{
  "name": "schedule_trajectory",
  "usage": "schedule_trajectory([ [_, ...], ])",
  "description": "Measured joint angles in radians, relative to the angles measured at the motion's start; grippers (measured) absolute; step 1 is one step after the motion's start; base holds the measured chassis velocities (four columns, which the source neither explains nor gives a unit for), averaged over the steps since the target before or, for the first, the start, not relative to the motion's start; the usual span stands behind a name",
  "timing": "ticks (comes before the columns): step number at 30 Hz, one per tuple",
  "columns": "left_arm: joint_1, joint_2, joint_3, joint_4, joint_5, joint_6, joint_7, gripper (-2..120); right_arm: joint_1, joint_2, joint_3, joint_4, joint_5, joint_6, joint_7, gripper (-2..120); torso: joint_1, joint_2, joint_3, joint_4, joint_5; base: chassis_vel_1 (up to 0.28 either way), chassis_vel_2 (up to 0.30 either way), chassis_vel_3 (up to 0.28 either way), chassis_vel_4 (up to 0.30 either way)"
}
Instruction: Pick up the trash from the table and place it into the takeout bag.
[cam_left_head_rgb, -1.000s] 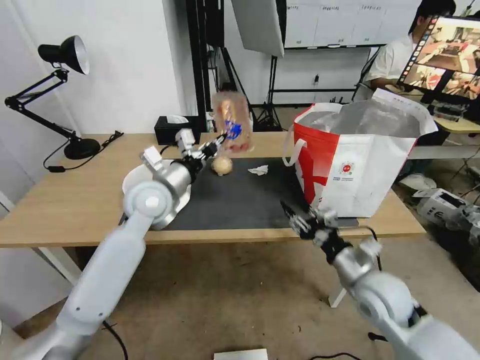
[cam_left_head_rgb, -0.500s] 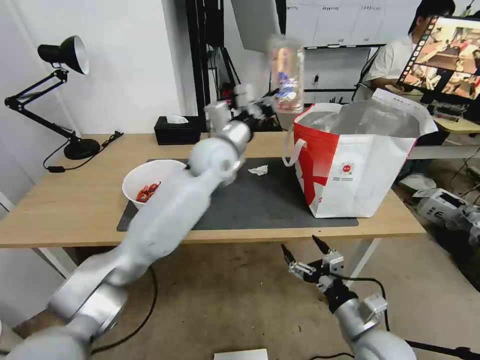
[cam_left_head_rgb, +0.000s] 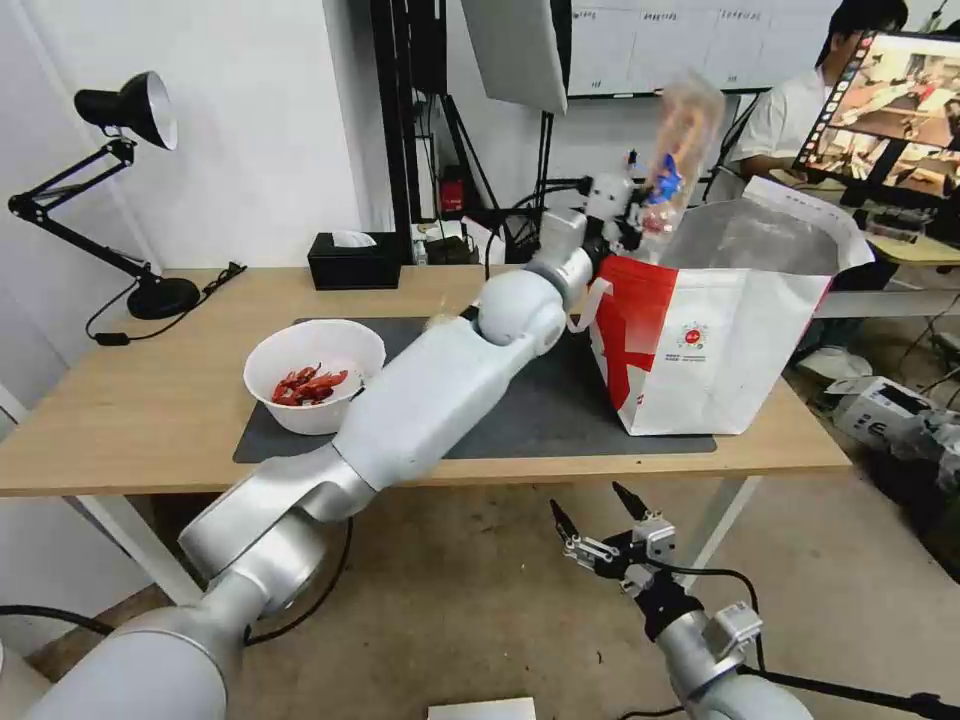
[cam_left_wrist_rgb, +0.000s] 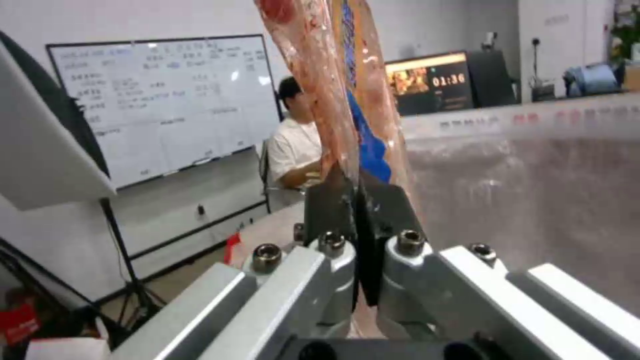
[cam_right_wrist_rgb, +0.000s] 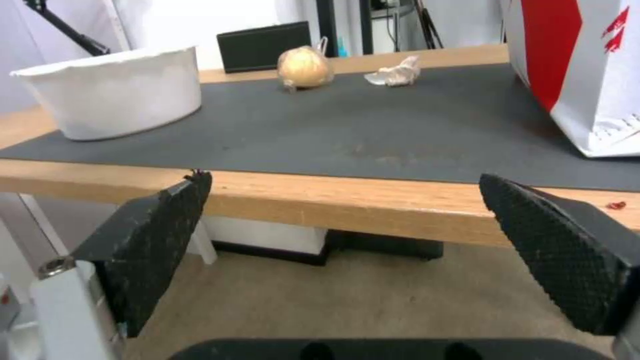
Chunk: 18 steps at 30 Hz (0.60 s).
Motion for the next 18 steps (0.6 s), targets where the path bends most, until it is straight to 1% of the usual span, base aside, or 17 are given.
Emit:
schedule_trajectory([
  [5,0.004,0.012,0.015,-0.001,0.003,-0.003,0.017,0,0.005,-0.004,-0.003,-0.004,0.002,-0.001,-0.001,100,0.0,0.0,0.0,0.0,0.0,0.0,0.0,0.0,0.0],
  [16,0.003,0.017,0.016,-0.008,-0.026,-0.003,0.017,0,0.011,-0.008,-0.004,-0.008,0.006,-0.003,-0.001,100,0.0,0.0,0.0,-0.0001,-0.0001,0.0,0.0,0.0,0.0],
  [17,0.003,0.018,0.016,-0.011,-0.032,-0.003,0.016,1,0.012,-0.008,-0.005,-0.008,0.007,-0.003,-0.001,100,0.0,0.0,0.0,0.0,-0.0001,0.0,0.0,0.0,0.0],
  [18,0.003,0.018,0.016,-0.013,-0.037,-0.003,0.016,7,0.013,-0.007,-0.005,-0.009,0.007,-0.004,-0.001,100,0.0,0.0,0.0,0.0,-0.0001,0.0,0.0,0.0,0.0],
])
